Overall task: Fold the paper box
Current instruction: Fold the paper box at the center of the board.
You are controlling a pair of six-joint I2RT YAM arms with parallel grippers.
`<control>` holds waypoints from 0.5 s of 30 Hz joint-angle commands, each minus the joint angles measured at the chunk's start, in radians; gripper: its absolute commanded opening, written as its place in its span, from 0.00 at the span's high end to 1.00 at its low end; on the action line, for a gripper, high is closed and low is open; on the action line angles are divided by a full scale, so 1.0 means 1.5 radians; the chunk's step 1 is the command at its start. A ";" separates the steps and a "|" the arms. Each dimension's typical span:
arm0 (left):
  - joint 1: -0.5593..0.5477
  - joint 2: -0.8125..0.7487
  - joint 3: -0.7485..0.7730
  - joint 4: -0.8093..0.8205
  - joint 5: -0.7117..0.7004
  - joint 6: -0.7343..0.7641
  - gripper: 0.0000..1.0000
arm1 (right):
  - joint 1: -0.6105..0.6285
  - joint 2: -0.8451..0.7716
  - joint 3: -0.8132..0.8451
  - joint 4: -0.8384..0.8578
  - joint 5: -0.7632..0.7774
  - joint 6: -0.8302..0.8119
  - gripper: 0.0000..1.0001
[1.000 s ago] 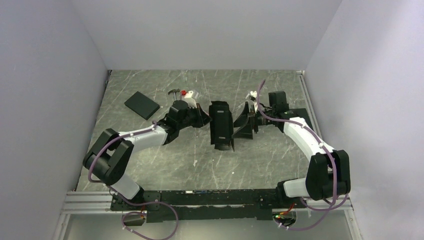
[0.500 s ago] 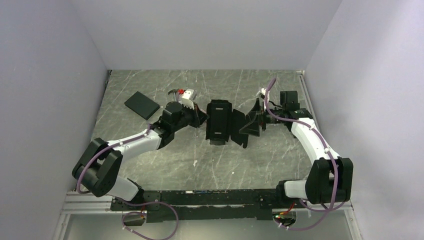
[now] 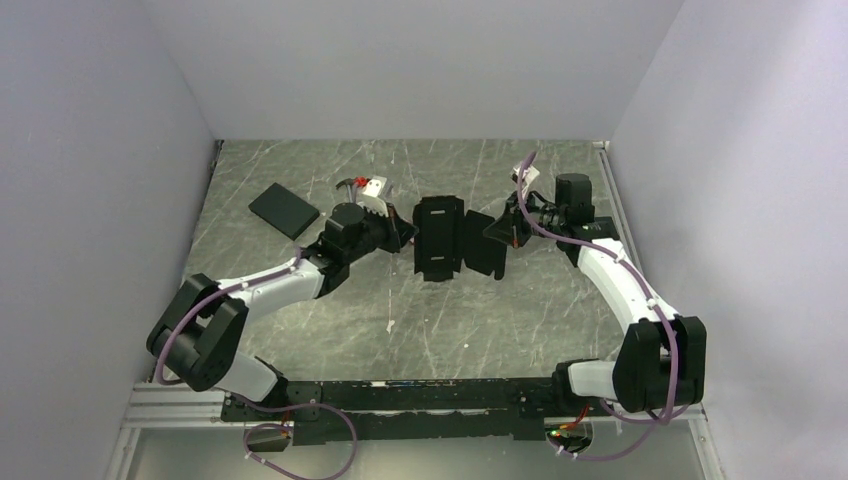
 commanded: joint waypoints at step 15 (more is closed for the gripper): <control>0.031 0.021 -0.017 0.160 0.115 -0.114 0.61 | -0.001 -0.047 -0.005 0.046 0.117 -0.012 1.00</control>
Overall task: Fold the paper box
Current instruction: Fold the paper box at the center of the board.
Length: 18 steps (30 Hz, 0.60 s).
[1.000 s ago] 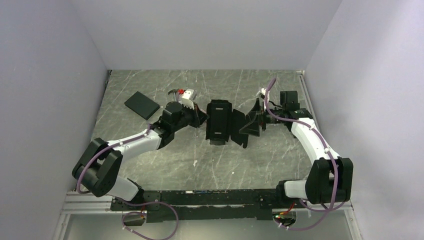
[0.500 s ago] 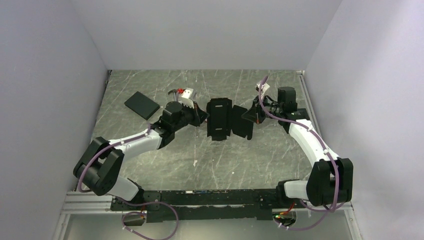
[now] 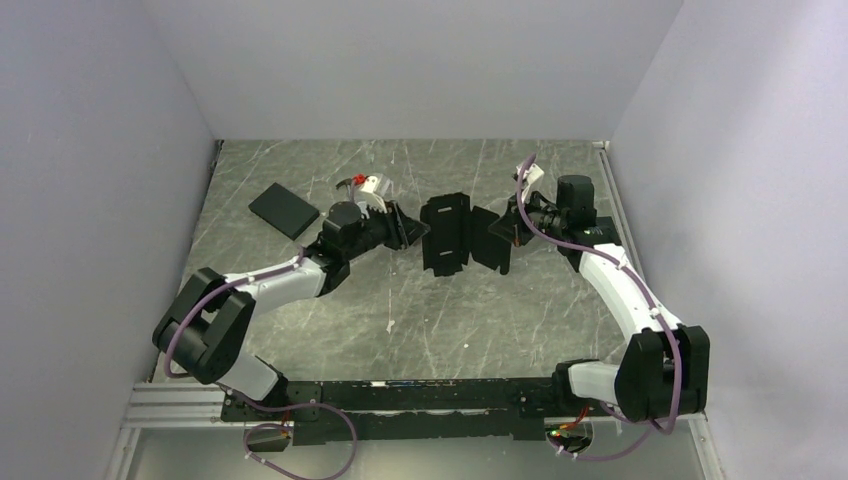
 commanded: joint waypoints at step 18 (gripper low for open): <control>0.113 -0.226 -0.102 -0.105 0.008 0.154 0.18 | -0.035 -0.037 0.058 -0.103 -0.192 -0.163 1.00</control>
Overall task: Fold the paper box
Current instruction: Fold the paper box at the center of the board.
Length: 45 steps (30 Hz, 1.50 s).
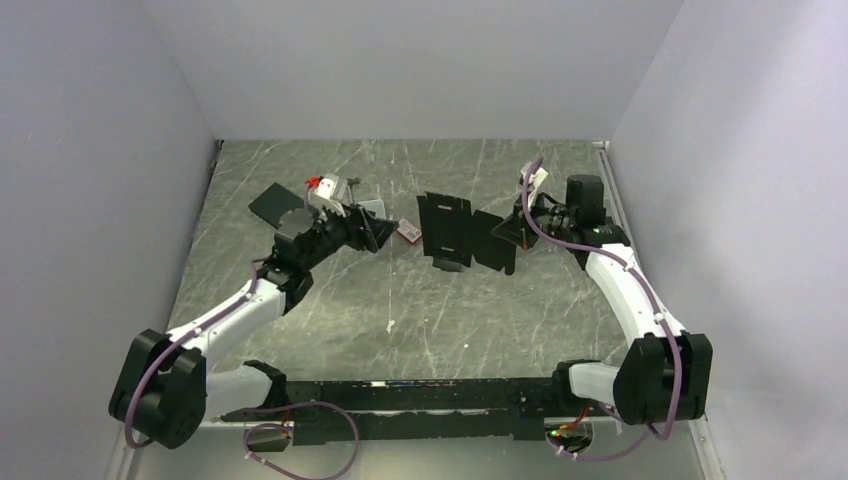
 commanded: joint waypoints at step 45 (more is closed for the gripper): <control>0.020 0.132 -0.034 0.393 0.392 -0.104 0.42 | -0.003 0.001 0.108 -0.088 -0.206 -0.014 1.00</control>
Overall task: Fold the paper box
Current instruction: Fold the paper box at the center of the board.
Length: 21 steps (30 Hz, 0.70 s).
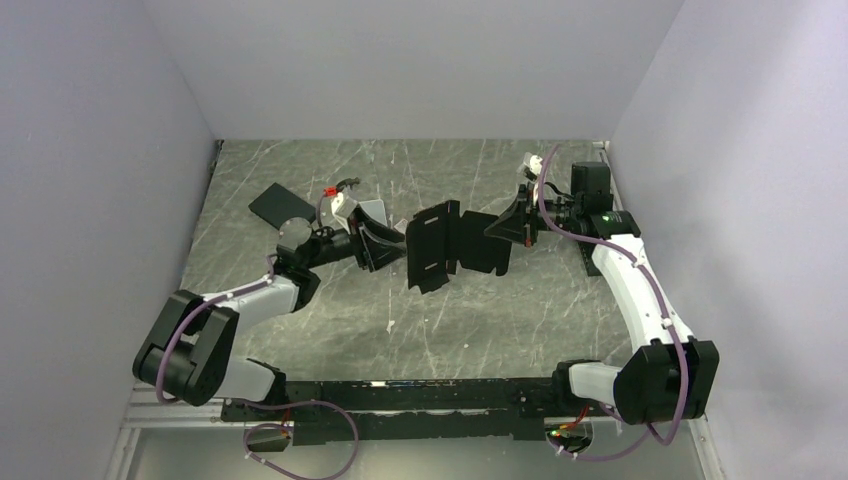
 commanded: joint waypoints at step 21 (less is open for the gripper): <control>-0.041 0.069 0.044 0.150 0.047 -0.103 0.30 | -0.003 0.018 -0.037 0.138 0.002 0.119 1.00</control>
